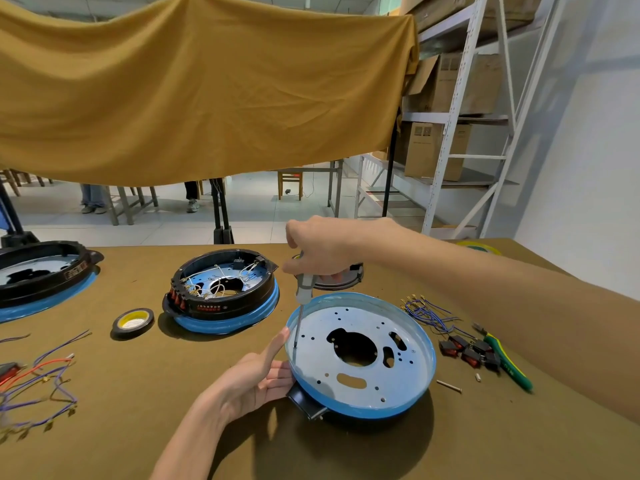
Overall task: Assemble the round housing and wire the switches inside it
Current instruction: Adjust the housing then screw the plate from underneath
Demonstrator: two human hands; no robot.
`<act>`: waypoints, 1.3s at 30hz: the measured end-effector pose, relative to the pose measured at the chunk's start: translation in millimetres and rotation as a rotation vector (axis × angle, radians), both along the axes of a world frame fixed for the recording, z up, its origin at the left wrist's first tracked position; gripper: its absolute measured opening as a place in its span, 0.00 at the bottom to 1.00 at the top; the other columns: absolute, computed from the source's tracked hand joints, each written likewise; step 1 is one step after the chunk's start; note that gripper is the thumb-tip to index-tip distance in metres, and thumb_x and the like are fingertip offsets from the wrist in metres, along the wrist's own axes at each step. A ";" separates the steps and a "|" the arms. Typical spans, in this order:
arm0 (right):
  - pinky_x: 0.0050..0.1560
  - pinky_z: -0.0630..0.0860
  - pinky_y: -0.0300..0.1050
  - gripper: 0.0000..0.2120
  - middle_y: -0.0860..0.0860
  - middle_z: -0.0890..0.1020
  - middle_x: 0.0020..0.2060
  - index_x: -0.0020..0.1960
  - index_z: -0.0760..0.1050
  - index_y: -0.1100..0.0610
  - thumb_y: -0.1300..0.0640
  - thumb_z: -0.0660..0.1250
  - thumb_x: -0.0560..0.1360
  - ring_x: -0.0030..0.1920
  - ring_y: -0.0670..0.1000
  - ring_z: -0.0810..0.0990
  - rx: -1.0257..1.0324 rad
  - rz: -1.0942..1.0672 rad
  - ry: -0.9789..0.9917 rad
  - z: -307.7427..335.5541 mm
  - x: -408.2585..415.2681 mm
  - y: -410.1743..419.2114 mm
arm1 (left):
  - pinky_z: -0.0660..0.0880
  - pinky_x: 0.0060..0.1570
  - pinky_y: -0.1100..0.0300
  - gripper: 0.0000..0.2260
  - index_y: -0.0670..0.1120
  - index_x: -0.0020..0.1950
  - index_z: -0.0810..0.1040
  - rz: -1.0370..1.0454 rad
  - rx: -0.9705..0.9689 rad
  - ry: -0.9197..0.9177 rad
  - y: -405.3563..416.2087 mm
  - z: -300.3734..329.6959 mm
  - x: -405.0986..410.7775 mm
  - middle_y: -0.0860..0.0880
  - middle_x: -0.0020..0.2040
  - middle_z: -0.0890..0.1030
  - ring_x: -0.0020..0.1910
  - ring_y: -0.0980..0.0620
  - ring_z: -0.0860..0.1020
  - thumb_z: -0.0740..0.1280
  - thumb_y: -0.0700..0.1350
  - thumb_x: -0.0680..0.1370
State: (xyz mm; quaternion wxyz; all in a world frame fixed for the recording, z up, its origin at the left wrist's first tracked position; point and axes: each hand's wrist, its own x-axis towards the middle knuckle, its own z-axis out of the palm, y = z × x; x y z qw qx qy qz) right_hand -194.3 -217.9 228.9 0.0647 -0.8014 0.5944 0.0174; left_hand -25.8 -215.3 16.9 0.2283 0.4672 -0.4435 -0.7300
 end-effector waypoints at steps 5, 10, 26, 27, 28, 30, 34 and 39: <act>0.29 0.76 0.38 0.28 0.56 0.82 0.43 0.69 0.61 0.54 0.55 0.73 0.77 0.34 0.51 0.81 0.177 0.008 -0.103 8.5 -1.2 0.4 | 0.80 0.35 0.62 0.37 0.33 0.54 0.80 -0.011 0.009 0.004 2.4 4.1 -2.9 0.43 0.38 0.85 0.34 0.52 0.83 0.73 0.68 0.68; 0.29 0.75 0.43 0.22 0.55 0.85 0.38 0.63 0.68 0.59 0.41 0.64 0.82 0.31 0.53 0.82 0.018 -0.003 0.026 -1.1 2.5 -2.7 | 0.83 0.37 0.61 0.33 0.35 0.52 0.78 -0.018 0.018 0.034 3.0 3.8 -2.6 0.46 0.33 0.82 0.29 0.54 0.80 0.71 0.67 0.71; 0.33 0.79 0.46 0.20 0.54 0.84 0.43 0.63 0.68 0.56 0.48 0.71 0.78 0.39 0.53 0.84 0.035 0.054 0.009 -0.8 -1.4 -10.3 | 0.82 0.36 0.61 0.33 0.36 0.49 0.80 -0.015 0.027 0.026 -3.2 -2.6 -1.6 0.45 0.34 0.81 0.31 0.53 0.79 0.73 0.68 0.70; 0.32 0.79 0.47 0.18 0.54 0.85 0.40 0.59 0.72 0.55 0.44 0.70 0.78 0.38 0.54 0.85 -0.031 0.056 0.046 -3.6 -1.0 -13.1 | 0.80 0.35 0.62 0.33 0.36 0.50 0.81 -0.011 0.029 0.028 -3.0 -2.8 -1.2 0.45 0.35 0.81 0.31 0.53 0.79 0.73 0.68 0.69; 0.30 0.77 0.47 0.18 0.53 0.85 0.37 0.53 0.76 0.55 0.40 0.68 0.78 0.37 0.55 0.85 -0.087 0.047 0.097 -4.9 -1.3 -15.7 | 0.79 0.35 0.62 0.35 0.35 0.51 0.81 -0.008 0.034 0.025 -3.0 -2.7 -0.7 0.44 0.37 0.83 0.33 0.52 0.80 0.73 0.68 0.69; 0.30 0.74 0.45 0.24 0.53 0.85 0.31 0.43 0.79 0.56 0.34 0.66 0.76 0.32 0.54 0.84 -0.128 0.011 0.188 -3.9 -2.2 -18.9 | 0.81 0.40 0.60 0.38 0.35 0.55 0.82 -0.003 0.031 0.000 -3.8 -2.3 -0.6 0.40 0.45 0.87 0.40 0.49 0.85 0.73 0.70 0.67; 0.37 0.82 0.48 0.23 0.53 0.85 0.33 0.47 0.79 0.58 0.37 0.65 0.79 0.36 0.56 0.86 -0.107 -0.030 0.082 -9.7 -0.1 -17.0 | 0.82 0.43 0.59 0.42 0.34 0.59 0.80 -0.007 0.022 0.006 -5.8 -5.1 -0.3 0.41 0.48 0.87 0.45 0.50 0.86 0.73 0.71 0.65; 0.28 0.76 0.40 0.25 0.51 0.83 0.40 0.67 0.65 0.52 0.51 0.73 0.76 0.32 0.49 0.81 0.121 -0.004 -0.070 4.2 0.2 -8.5 | 0.80 0.38 0.60 0.36 0.36 0.49 0.81 -0.022 0.048 0.049 -8.1 -8.2 -0.2 0.44 0.38 0.77 0.34 0.52 0.75 0.75 0.70 0.66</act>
